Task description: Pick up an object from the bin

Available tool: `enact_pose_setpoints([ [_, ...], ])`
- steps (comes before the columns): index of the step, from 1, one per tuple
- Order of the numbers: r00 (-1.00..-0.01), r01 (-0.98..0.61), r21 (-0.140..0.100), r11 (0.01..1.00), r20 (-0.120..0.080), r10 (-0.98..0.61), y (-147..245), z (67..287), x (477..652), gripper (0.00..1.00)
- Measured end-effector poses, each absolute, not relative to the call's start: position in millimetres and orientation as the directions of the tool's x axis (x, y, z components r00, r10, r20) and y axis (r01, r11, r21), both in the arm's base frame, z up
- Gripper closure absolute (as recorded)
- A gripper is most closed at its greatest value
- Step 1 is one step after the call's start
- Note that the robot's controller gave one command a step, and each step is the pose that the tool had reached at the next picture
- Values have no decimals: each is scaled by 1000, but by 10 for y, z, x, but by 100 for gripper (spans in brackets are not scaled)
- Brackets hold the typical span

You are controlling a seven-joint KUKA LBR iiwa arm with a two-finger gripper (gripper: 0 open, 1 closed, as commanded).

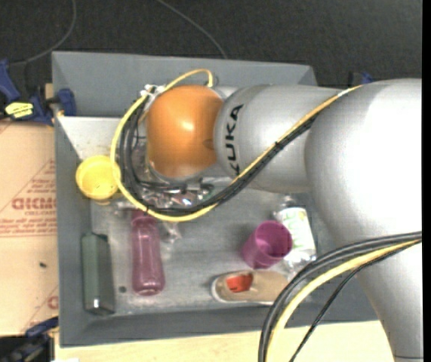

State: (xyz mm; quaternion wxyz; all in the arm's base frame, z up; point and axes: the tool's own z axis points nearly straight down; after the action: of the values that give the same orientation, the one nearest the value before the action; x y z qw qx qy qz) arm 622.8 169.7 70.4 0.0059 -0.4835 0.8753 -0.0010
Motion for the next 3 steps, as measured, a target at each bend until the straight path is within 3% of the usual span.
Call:
enact_pose_setpoints([
  [1,-242,-970,-11,242,-9,-970,1656,728,6206,100],
  [3,-243,-970,-11,243,-10,-970,1657,738,6206,100],
])
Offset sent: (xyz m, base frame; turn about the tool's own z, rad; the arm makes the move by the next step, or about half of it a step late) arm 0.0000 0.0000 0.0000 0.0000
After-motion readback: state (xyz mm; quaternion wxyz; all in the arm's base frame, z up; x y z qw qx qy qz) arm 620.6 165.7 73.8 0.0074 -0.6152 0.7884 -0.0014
